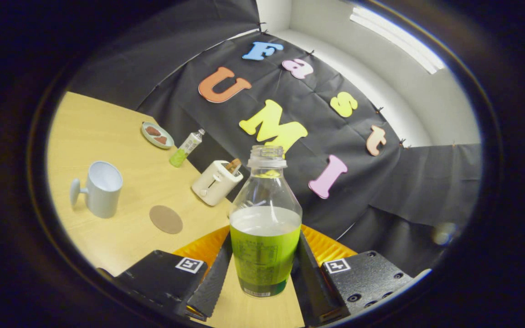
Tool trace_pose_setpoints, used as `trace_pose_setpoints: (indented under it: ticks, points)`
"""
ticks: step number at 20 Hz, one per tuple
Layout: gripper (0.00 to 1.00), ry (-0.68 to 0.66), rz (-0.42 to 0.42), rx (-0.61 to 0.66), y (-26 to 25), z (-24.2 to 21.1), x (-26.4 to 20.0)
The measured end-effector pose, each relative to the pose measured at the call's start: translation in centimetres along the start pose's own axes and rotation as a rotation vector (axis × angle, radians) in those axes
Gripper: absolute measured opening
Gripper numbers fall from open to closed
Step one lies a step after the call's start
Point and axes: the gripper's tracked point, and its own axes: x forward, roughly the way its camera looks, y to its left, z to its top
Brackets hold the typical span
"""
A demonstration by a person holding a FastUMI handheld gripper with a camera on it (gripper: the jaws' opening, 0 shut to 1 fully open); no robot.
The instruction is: Take the bottle from table, then pour the juice into the cup, finally place the bottle on the coaster
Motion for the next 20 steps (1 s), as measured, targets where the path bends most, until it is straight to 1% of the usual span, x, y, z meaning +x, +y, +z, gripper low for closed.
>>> trace_pose_setpoints:
  ticks: [2, 8, 12, 16, 20]
  points:
    - [0.81, -0.014, -0.02, -0.062, 0.7, 0.2, 0.4]
    - [0.81, -0.08, -0.029, -0.238, 3.8, 2.3, 0.3]
    - [0.81, -0.084, -0.03, -0.339, 6.1, 2.6, 0.5]
    - [0.81, -0.106, -0.038, -0.476, 8.1, 3.1, 0.6]
    - [0.81, -0.12, -0.053, -0.575, 9.2, 3.3, 0.3]
